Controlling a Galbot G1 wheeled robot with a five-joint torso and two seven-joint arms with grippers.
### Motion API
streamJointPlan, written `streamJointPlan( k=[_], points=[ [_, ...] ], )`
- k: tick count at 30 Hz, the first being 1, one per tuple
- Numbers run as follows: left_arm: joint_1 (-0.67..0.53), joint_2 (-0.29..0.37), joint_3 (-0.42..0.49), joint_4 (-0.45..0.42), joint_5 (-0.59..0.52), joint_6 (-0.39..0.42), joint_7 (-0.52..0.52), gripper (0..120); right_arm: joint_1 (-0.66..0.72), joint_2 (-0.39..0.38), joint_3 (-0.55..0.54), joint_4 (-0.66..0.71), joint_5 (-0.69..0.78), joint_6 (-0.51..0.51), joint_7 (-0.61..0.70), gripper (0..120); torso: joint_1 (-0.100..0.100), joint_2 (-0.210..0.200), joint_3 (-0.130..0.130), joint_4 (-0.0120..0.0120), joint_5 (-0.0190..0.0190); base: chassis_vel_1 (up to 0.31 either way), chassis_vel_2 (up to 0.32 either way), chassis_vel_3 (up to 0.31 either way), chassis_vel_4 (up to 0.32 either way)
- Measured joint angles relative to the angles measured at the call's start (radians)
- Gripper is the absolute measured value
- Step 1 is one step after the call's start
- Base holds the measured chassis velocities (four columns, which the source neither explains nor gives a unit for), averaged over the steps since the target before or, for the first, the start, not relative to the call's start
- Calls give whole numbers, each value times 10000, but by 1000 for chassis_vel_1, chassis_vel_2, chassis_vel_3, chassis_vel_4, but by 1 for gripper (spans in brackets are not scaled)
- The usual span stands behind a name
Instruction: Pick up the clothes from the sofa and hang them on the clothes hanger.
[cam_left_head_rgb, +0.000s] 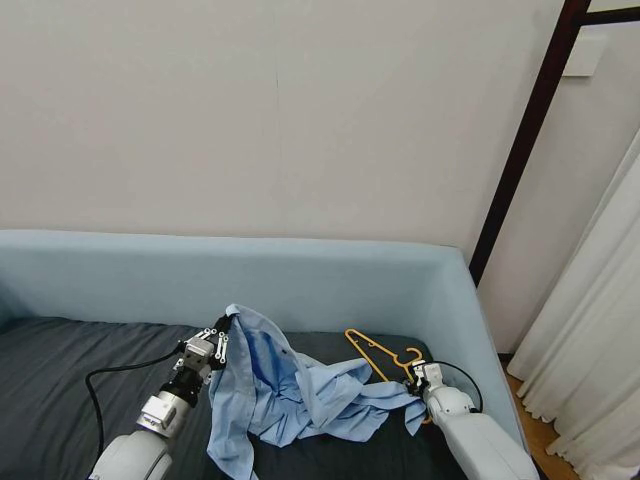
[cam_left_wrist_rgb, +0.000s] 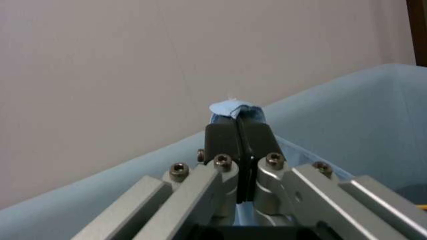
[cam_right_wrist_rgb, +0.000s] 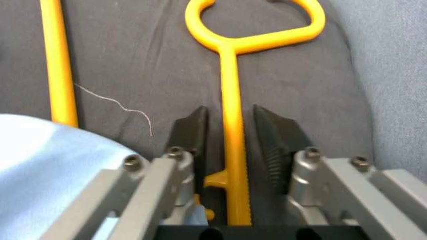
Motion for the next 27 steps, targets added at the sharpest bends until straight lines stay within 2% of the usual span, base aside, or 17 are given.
streamJointPlan(
  k=[6, 13, 18, 27],
  points=[
    [-5, 6, 11, 2, 0, 5, -10, 0, -17, -77, -26, 64, -17, 58, -32, 5, 0, 0, 1, -5, -1, 0, 0, 0, 0],
    [14, 1, 14, -11, 0, 11, -26, 0, -33, -301, -52, 408, 235, 357, 39, 5, 0, 0, 1, -6, -2, 0, 0, 0, 0],
    [30, 10, 14, -31, 1, 11, -39, 0, -92, -738, -157, 1179, 673, 629, 89, 5, 0, 0, 1, -4, -1, 0, 0, 0, 0],
    [-72, 29, 151, -31, -23, 20, -39, 0, -412, -1923, -374, 3731, 1406, 1434, 805, 5, 0, 0, 2, -3, 0, 0, 0, 0, 0]
  ],
)
